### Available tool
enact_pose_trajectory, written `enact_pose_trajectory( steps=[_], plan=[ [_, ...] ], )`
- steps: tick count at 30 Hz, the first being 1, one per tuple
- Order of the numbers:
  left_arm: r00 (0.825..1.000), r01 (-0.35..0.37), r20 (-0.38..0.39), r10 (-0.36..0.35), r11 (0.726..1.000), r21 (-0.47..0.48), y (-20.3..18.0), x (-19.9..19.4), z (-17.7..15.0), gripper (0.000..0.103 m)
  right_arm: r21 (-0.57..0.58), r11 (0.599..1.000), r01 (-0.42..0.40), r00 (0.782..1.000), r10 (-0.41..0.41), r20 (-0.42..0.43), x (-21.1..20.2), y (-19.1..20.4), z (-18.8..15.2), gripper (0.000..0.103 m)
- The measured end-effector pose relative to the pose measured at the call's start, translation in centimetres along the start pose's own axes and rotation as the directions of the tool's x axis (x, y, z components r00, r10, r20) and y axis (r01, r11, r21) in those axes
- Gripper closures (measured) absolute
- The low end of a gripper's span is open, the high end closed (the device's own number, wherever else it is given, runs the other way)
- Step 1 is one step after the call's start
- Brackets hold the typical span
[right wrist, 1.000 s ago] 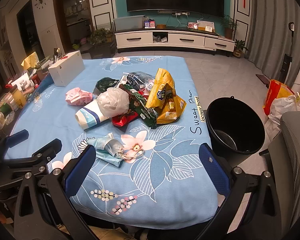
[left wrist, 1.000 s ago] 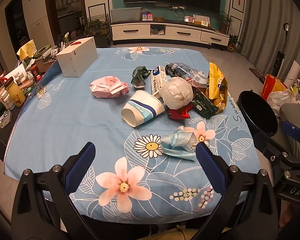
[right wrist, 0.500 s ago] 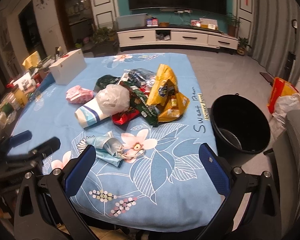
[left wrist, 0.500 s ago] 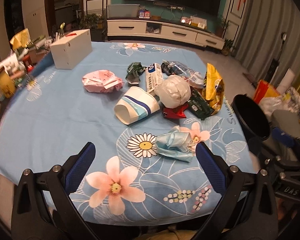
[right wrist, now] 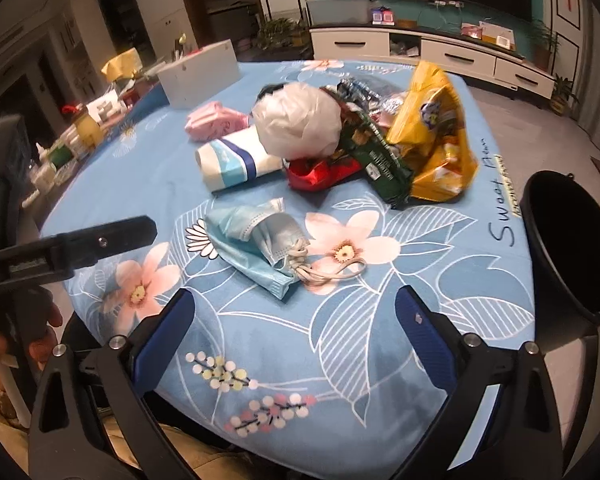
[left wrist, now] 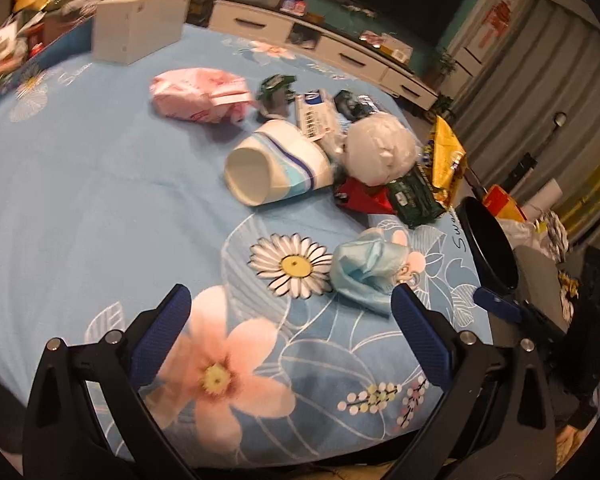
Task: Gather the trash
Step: 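Grasp the blue face mask with the left gripper while the right grasps the green wafer bag, then lift both held items and carry them over the black bin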
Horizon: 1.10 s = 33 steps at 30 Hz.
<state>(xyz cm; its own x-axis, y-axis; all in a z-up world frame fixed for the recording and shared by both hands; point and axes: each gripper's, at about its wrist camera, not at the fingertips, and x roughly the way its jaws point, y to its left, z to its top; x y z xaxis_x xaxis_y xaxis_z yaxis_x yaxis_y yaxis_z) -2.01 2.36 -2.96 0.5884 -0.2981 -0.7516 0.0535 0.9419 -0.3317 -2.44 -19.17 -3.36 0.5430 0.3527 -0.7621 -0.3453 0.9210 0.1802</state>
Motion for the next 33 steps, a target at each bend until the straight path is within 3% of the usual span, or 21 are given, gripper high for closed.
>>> enact_pose_trajectory(
  steps=[3, 10, 12, 14, 17, 19, 23, 26, 27, 33],
  plan=[
    [1.0, 0.029, -0.003, -0.029, 0.998, 0.064, -1.5, 1.0, 0.3, 0.005, 0.031, 1.0, 0.0, 1.0, 0.0, 0.005, -0.2, -1.4, 0.5, 0.004],
    [0.997, 0.042, -0.067, -0.031, 0.984, 0.175, -4.2, 5.8, 1.2, 0.033, 0.135, 0.99, 0.04, 0.998, -0.047, 0.043, -0.3, -5.9, 1.7, 0.013],
    [0.996, 0.046, -0.085, -0.03, 0.982, 0.181, -4.5, 6.9, 1.4, 0.047, 0.14, 0.989, 0.043, 0.997, -0.051, 0.058, 0.2, -6.7, 2.4, 0.018],
    [0.994, 0.072, -0.097, -0.056, 0.981, 0.18, -4.6, 7.6, 1.4, 0.073, 0.134, 0.99, 0.041, 0.996, -0.051, 0.07, 0.8, -7.1, 3.3, 0.025],
    [0.992, 0.1, -0.099, -0.084, 0.979, 0.175, -4.6, 7.8, 1.6, 0.09, 0.097, 0.994, 0.045, 0.994, -0.055, 0.093, 2.1, -7.3, 4.9, 0.037],
    [0.988, 0.128, -0.102, -0.113, 0.979, 0.156, -4.3, 7.5, 1.8, 0.094, 0.073, 0.996, 0.054, 0.995, -0.06, 0.082, 3.3, -7.3, 5.7, 0.049],
    [0.986, 0.154, -0.08, -0.144, 0.977, 0.147, -3.7, 6.0, 2.2, 0.094, 0.037, 0.997, 0.067, 0.996, -0.069, 0.063, 5.7, -7.5, 6.8, 0.061],
    [0.985, 0.167, -0.059, -0.161, 0.977, 0.13, -3.2, 4.9, 2.7, 0.094, 0.016, 0.996, 0.083, 0.995, -0.084, 0.056, 6.7, -7.4, 7.0, 0.081],
    [0.986, 0.166, -0.051, -0.161, 0.978, 0.128, -3.1, 4.6, 2.9, 0.094, 0.014, 0.996, 0.085, 0.995, -0.086, 0.053, 6.8, -7.3, 7.1, 0.092],
    [0.985, 0.173, 0.0, -0.175, 0.977, 0.128, -3.0, 2.7, 3.8, 0.094, 0.02, 0.998, 0.06, 0.995, -0.061, 0.084, 4.4, -6.5, 6.2, 0.095]
  ],
)
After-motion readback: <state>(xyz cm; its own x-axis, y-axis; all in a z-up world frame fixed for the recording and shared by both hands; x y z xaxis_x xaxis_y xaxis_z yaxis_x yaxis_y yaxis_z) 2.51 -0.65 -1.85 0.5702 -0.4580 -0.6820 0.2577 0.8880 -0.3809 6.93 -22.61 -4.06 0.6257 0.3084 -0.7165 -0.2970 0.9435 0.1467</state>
